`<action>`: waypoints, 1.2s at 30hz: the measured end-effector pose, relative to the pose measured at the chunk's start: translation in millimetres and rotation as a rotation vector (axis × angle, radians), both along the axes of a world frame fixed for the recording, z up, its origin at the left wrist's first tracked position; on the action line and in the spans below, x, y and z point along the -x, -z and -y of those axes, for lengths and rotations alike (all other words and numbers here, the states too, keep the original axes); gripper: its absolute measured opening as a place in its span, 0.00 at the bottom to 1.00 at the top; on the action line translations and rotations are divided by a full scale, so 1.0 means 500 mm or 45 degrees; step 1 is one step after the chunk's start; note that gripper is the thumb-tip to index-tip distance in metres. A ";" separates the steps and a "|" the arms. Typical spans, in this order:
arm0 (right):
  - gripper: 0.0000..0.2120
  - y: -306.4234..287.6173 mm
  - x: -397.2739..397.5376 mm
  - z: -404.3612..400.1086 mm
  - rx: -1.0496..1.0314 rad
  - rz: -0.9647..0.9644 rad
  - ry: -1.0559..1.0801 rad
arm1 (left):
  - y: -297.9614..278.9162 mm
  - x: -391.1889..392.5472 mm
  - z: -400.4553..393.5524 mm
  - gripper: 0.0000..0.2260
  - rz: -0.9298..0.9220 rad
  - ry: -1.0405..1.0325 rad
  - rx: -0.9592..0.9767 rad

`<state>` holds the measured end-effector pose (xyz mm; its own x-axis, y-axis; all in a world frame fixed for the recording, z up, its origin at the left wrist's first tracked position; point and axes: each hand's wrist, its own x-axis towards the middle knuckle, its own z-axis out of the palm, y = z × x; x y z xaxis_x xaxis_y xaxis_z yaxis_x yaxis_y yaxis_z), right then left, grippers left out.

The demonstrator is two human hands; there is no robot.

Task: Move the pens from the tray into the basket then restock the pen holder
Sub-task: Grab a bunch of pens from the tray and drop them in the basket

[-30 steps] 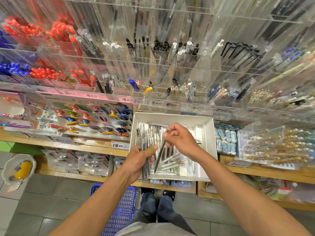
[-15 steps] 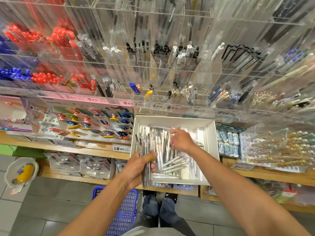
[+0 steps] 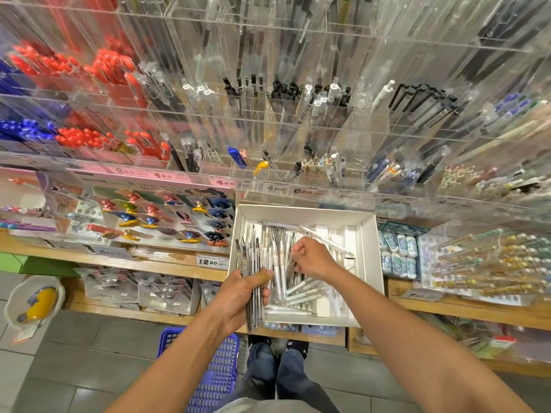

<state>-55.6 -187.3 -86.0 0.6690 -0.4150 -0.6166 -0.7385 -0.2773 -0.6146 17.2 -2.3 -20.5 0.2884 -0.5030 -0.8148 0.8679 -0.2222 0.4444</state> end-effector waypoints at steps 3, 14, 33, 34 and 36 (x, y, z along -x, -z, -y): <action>0.03 -0.039 0.022 0.008 -0.083 0.089 0.111 | 0.000 -0.002 0.004 0.21 -0.001 -0.012 0.011; 0.02 -0.203 0.018 -0.007 -0.492 0.526 0.169 | -0.021 -0.008 0.018 0.33 0.125 0.166 0.076; 0.16 0.028 -0.141 -0.044 0.417 -0.257 -0.005 | -0.031 -0.010 -0.042 0.19 -0.028 -0.025 0.131; 0.14 0.029 -0.145 -0.045 0.416 -0.285 0.008 | -0.029 -0.010 -0.041 0.19 -0.022 -0.025 0.126; 0.12 0.027 -0.147 -0.044 0.368 -0.316 0.055 | -0.025 -0.011 -0.037 0.19 0.002 -0.021 0.109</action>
